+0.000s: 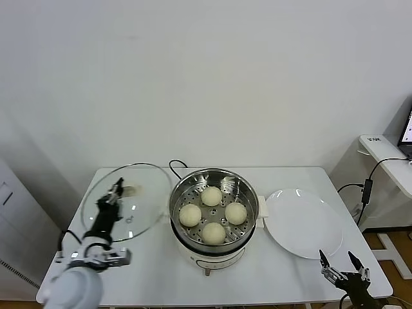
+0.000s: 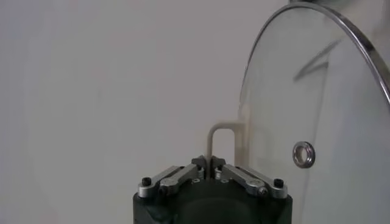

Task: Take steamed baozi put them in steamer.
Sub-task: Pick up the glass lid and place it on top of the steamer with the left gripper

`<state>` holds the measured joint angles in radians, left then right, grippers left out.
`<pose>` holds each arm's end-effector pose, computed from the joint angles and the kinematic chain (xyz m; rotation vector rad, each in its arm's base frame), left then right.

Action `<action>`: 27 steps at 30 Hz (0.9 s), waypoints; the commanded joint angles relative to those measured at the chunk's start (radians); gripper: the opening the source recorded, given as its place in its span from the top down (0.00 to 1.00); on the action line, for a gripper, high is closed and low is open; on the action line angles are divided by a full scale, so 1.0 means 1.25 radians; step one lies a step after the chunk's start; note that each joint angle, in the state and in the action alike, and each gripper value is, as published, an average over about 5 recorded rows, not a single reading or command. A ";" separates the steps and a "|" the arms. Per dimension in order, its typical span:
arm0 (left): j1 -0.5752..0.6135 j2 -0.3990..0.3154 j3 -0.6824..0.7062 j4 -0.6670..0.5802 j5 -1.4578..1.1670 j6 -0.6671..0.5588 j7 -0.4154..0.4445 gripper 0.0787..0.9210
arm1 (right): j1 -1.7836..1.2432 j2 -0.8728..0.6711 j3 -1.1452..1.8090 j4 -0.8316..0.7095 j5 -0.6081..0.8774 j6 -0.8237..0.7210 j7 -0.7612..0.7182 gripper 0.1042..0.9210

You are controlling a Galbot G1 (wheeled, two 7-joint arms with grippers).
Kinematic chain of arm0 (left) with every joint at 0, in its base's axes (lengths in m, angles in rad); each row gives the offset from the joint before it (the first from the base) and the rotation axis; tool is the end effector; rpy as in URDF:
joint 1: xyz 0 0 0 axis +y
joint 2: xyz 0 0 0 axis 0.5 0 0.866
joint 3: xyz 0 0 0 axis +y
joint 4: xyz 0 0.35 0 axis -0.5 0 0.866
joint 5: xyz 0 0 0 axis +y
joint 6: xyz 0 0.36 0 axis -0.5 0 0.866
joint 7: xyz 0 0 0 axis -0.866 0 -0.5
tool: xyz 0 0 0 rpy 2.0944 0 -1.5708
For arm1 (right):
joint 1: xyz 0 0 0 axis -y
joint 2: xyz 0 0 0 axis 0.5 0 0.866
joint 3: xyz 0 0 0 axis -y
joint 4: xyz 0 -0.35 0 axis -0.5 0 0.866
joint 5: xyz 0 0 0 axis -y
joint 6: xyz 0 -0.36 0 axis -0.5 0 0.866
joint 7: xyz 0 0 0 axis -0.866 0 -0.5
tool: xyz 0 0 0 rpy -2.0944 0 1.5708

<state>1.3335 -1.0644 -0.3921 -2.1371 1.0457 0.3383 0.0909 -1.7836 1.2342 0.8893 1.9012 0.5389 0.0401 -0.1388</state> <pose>0.2447 0.0413 -0.2352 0.0110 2.3194 2.0358 0.1148 -0.1920 -0.3469 -0.1289 -2.8985 -0.1049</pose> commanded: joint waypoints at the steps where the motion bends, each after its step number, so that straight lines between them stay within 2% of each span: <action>1: -0.195 -0.029 0.382 -0.039 0.131 0.269 0.098 0.96 | -0.018 0.010 0.031 -0.003 -0.011 0.002 -0.013 0.12; 7: -0.292 -0.084 0.495 0.009 0.187 0.349 0.170 0.96 | -0.021 0.028 0.032 0.001 -0.026 0.002 -0.011 0.12; 13: -0.328 -0.160 0.580 0.063 0.271 0.358 0.195 0.96 | -0.026 0.040 0.033 0.002 -0.035 0.003 -0.011 0.12; 20: -0.354 -0.187 0.652 0.102 0.326 0.358 0.200 0.96 | -0.033 0.045 0.041 -0.004 -0.033 0.004 -0.013 0.12; 27: -0.363 -0.218 0.653 0.166 0.324 0.358 0.183 0.96 | -0.035 0.050 0.037 -0.008 -0.033 0.007 -0.017 0.12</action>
<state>0.9421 -1.2651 0.3051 -2.0290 1.3744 0.7359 0.3036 -1.8243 1.2911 0.9334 1.8950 0.4998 0.0471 -0.1577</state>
